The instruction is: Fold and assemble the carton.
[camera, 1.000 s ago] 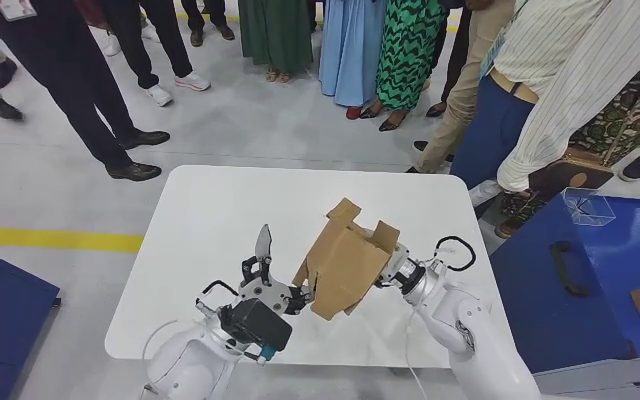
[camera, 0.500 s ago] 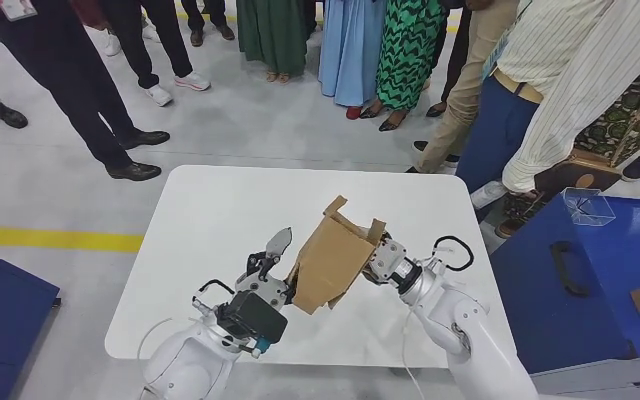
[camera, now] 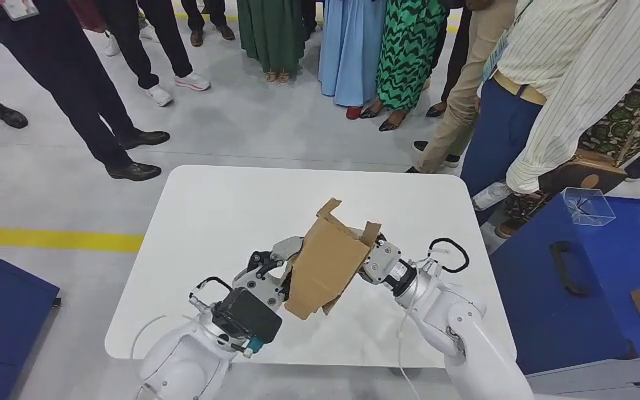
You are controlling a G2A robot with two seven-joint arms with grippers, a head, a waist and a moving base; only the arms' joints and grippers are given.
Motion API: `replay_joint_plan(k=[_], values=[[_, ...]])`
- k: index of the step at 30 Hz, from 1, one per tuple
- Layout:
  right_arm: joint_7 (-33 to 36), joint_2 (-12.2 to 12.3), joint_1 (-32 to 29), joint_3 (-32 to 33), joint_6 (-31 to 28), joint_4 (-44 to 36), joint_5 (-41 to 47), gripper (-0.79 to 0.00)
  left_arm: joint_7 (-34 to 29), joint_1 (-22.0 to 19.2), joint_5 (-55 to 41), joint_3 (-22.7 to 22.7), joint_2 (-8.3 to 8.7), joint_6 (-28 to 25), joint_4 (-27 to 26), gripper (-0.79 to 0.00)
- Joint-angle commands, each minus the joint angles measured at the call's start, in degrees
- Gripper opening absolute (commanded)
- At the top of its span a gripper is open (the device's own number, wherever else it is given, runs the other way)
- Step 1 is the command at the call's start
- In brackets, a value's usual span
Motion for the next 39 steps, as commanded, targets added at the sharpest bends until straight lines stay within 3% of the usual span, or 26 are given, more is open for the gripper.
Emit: replay_joint_plan(k=[1, 19, 22, 27, 31, 34, 39], values=[[0.0, 0.0, 0.0, 0.0, 0.0, 0.0, 0.0, 0.0, 0.37, 0.27, -0.23, -0.29, -0.03, 0.14, -0.19, -0.785], [0.0, 0.0, 0.0, 0.0, 0.0, 0.0, 0.0, 0.0, 2.12, 0.52, -0.93, -0.48, -0.11, 0.66, -0.46, -0.785], [2.06, 0.16, 0.4, 1.12, -1.63, 0.45, -4.97, 0.0, -0.73, 0.65, -2.84, -1.15, -0.26, 1.7, -0.55, -0.785], [10.29, 0.88, 0.81, 5.89, -1.62, 4.53, -11.13, 0.0, -11.97, 0.18, -23.19, -3.62, -1.09, 2.02, -2.53, -0.785], [16.41, 1.85, 1.01, 12.15, -0.62, 6.99, -15.14, 0.0, -24.21, -1.16, -45.21, -5.11, -1.67, 0.77, -2.2, -0.785], [19.22, 2.26, 0.64, 16.09, 0.46, 6.51, -13.37, 0.0, -33.21, -3.22, -61.87, -6.69, -2.01, 1.72, -0.7, -0.785], [25.14, 2.71, -0.4, 19.12, -1.08, 2.61, -17.28, 0.0, -42.82, -6.92, -78.0, -7.5, -2.42, 4.7, 4.21, -0.785]])
